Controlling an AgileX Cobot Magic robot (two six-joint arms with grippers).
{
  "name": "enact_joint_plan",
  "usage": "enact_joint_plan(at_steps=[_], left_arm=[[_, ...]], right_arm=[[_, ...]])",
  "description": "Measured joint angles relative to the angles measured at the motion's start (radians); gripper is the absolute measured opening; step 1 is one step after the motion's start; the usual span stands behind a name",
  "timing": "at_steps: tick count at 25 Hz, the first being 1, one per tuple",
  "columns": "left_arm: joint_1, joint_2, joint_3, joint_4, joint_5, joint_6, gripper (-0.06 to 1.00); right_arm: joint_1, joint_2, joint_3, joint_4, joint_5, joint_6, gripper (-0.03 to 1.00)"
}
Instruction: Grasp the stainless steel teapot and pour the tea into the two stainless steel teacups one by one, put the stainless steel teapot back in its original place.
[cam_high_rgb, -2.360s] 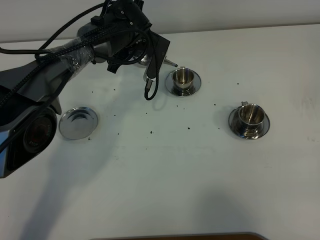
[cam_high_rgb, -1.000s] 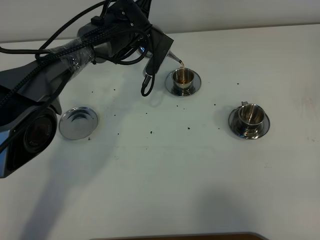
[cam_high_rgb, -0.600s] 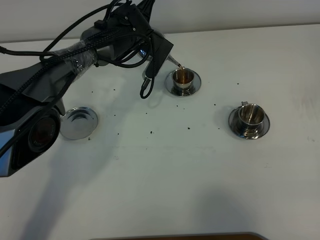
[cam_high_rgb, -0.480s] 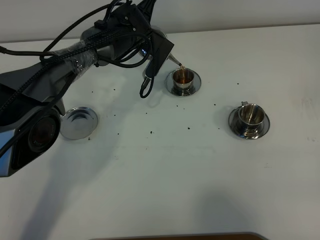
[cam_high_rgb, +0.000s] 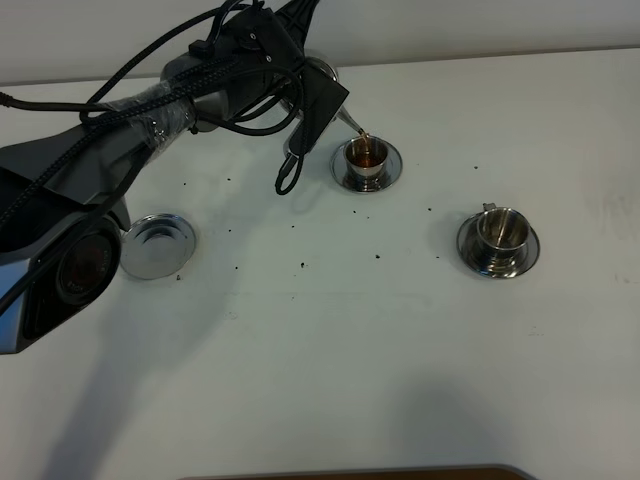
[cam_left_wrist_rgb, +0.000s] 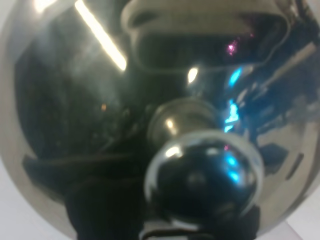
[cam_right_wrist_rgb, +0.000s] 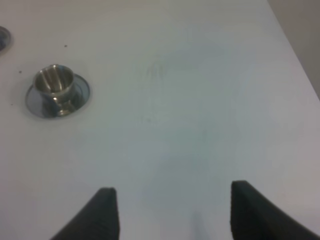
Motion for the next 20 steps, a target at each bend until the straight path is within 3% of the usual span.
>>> enact_joint_plan(at_steps=[20], left_arm=[[0.0, 0.0, 0.0, 0.0, -0.032, 0.08, 0.25]], right_arm=[[0.0, 0.0, 0.0, 0.0, 0.0, 0.0, 0.49]])
